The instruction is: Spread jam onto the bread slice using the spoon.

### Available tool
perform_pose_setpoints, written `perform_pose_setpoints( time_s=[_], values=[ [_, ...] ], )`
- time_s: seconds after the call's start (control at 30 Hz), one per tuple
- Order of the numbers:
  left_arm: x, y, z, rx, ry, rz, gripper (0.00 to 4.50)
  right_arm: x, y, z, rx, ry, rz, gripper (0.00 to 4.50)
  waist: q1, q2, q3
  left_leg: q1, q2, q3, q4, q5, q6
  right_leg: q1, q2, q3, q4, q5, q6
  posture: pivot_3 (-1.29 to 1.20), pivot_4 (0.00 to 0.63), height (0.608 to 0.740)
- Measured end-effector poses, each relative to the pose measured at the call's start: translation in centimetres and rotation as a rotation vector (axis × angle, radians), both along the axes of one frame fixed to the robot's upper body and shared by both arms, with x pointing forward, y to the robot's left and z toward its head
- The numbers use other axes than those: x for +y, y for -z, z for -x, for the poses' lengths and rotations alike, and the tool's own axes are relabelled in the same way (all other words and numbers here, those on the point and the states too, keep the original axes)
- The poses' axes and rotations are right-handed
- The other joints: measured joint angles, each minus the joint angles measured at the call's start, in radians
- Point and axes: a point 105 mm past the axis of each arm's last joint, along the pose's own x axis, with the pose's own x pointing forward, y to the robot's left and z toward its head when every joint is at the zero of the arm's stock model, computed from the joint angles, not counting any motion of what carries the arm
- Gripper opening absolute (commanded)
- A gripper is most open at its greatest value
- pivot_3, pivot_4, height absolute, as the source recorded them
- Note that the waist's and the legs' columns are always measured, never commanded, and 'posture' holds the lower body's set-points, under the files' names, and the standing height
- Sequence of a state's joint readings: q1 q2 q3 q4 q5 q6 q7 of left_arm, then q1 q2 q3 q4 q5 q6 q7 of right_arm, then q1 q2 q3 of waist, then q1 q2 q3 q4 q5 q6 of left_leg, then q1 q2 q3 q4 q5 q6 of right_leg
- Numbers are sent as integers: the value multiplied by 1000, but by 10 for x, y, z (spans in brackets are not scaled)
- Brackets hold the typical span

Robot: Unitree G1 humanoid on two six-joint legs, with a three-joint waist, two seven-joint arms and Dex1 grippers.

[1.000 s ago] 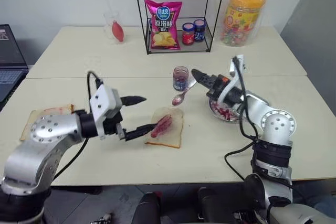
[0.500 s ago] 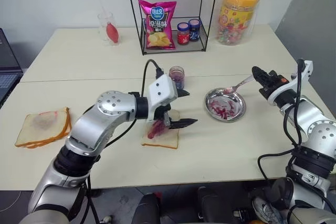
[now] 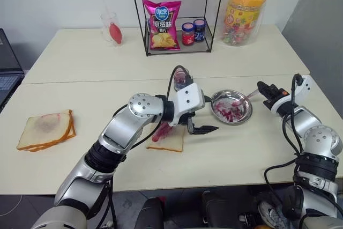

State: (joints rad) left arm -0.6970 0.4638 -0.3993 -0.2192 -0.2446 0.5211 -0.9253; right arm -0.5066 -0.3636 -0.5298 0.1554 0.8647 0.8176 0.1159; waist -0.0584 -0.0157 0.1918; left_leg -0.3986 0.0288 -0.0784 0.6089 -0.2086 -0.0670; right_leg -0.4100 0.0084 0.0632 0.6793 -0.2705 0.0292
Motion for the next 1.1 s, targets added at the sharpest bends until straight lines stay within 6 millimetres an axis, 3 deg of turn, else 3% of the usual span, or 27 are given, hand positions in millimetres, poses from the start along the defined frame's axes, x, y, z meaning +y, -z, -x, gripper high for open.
perform_pose_setpoints(
  time_s=[0.13, 0.47, 0.73, 1.1],
  values=[
    [0, 0, -1, -7, -4, -4, 4500, -2, 1, 0, -7, 7, -2, 12, 1, 0, 0, 0, 0, 0, 1, 0, 0, 0, 0, 1, 0, 1, 1, 0, 150, 740],
    [-3, 2, -3, 2, -8, 4, 4500, -7, 13, 2, 19, 33, 12, 2125, 1, 0, 0, 0, 0, 2, 1, 0, 0, 0, 0, 3, 0, 2, 3, 0, 150, 740],
    [-5, 1, -3, -6, -1, 13, 4500, 2, 21, 3, 3, 9, 234, 3819, 1, 0, 0, 0, 0, 2, 2, 0, 0, 0, 0, 3, 0, 2, 3, 0, 150, 740],
    [-5, 0, -4, -11, -7, 18, 4500, 2, 4, 7, -99, 28, 321, 3819, 1, 0, 0, 0, 0, 2, 2, 0, 0, 0, 0, 3, 0, 2, 3, 0, 150, 740]
  ],
)
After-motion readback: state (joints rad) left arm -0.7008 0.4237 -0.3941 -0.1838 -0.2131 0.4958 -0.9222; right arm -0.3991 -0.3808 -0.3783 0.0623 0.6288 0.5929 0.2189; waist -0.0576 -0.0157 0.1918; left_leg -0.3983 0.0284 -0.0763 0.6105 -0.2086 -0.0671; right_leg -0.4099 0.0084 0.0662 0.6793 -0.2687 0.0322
